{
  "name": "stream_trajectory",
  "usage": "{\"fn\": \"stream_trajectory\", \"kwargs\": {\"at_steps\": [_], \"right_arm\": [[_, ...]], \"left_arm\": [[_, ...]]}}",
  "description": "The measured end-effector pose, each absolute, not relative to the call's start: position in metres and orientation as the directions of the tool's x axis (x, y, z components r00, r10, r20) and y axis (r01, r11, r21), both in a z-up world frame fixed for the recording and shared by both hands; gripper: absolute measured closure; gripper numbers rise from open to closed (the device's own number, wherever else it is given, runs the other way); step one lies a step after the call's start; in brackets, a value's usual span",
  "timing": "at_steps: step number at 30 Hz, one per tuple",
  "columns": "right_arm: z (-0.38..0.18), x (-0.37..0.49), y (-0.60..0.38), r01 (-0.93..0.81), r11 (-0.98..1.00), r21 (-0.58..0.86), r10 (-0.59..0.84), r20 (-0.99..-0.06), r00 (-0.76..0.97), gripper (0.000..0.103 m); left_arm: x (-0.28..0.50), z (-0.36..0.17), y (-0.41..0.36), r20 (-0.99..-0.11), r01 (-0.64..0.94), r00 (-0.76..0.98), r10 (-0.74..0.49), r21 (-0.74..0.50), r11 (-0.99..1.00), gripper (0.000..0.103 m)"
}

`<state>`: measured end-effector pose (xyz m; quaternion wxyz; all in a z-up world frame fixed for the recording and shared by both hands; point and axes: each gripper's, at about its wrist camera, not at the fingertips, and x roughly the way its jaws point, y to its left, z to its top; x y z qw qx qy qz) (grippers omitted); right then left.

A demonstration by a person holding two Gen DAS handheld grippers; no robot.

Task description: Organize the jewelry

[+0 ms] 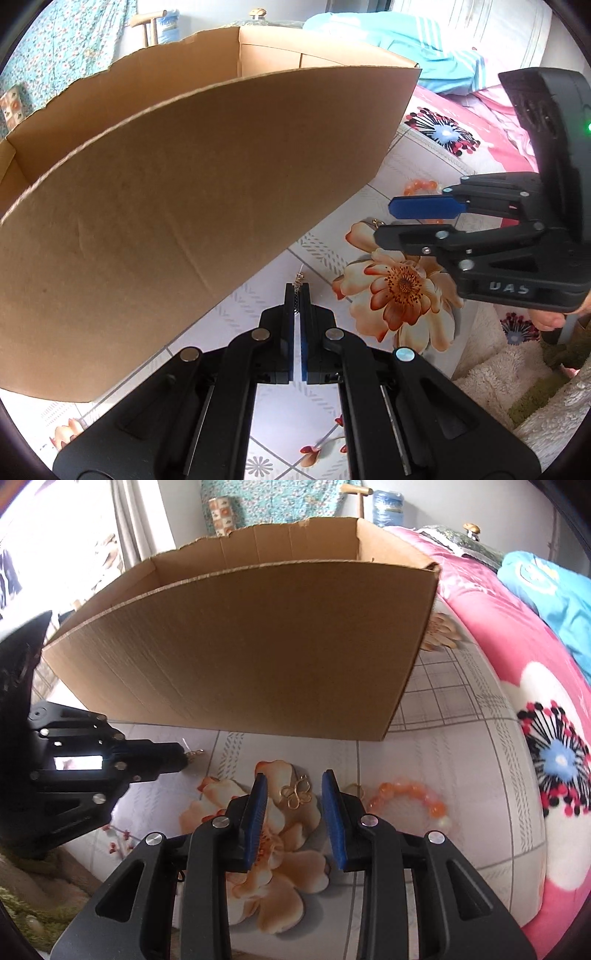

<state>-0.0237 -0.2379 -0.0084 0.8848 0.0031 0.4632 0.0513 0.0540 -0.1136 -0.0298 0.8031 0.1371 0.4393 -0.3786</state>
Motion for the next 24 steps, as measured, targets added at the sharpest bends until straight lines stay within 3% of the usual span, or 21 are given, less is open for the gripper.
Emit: {"fn": "stream_trajectory", "kwargs": {"at_steps": [10,12,20,21,24], "right_arm": [[-0.0080,-0.0233,-0.2292,-0.088,0.996,0.000,0.050,-0.827,0.560,0.080],[-0.0064,-0.0228,-0.2291,-0.086,0.996,0.009,0.055,-0.831,0.553,0.088],[-0.0038,-0.0220,-0.2289,-0.069,0.997,0.027,0.061,-0.829,0.556,0.088],[-0.0030,-0.0224,-0.2290,-0.072,0.997,0.033,0.068,-0.827,0.559,0.097],[-0.0029,-0.0234,-0.2302,-0.073,0.996,0.042,0.076,-0.829,0.554,0.099]], "left_arm": [[0.0537,-0.0295,-0.1127,-0.807,0.732,0.328,-0.490,-0.111,0.672,0.101],[0.0536,-0.0294,-0.1129,-0.807,0.731,0.327,-0.491,-0.113,0.673,0.101],[0.0535,-0.0292,-0.1123,-0.806,0.731,0.328,-0.493,-0.115,0.673,0.101],[0.0536,-0.0294,-0.1121,-0.806,0.731,0.327,-0.493,-0.115,0.673,0.101],[0.0540,-0.0293,-0.1123,-0.806,0.731,0.327,-0.494,-0.116,0.673,0.101]]}}
